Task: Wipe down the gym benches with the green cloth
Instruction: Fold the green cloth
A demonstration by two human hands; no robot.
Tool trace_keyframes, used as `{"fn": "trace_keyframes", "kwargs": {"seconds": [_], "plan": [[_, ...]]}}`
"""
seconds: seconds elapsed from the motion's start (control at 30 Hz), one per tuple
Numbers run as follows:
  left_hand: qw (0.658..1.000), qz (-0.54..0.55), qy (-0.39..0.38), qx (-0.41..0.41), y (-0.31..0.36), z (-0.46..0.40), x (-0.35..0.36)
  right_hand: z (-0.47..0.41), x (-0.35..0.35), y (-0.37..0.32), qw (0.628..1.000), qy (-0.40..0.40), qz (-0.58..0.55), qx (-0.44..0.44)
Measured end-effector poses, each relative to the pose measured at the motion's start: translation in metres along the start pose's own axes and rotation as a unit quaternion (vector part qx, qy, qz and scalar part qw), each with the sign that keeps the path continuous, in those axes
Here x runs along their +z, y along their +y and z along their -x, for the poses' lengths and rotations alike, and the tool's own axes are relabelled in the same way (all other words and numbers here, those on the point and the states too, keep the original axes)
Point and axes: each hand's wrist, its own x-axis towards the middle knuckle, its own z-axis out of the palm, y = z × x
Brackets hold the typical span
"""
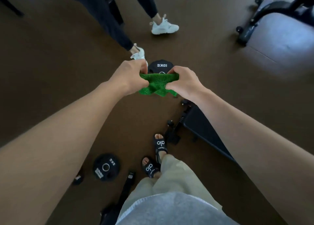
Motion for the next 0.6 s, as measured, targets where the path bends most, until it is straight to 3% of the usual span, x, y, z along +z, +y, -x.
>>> {"fn": "trace_keyframes", "kwargs": {"seconds": [0.17, 0.37, 0.6], "plan": [[0.995, -0.036, -0.035, 0.081, 0.071, -0.081, -0.019, -0.035, -0.075, 0.022, 0.996, 0.061, -0.046, 0.04], [0.992, 0.029, -0.093, 0.086, 0.13, -0.156, -0.05, -0.074, -0.14, 0.022, 0.965, 0.098, -0.227, 0.092], [0.955, 0.202, -0.199, 0.086, 0.168, -0.263, -0.08, -0.133, -0.187, 0.006, 0.855, 0.18, -0.476, 0.101]]}}
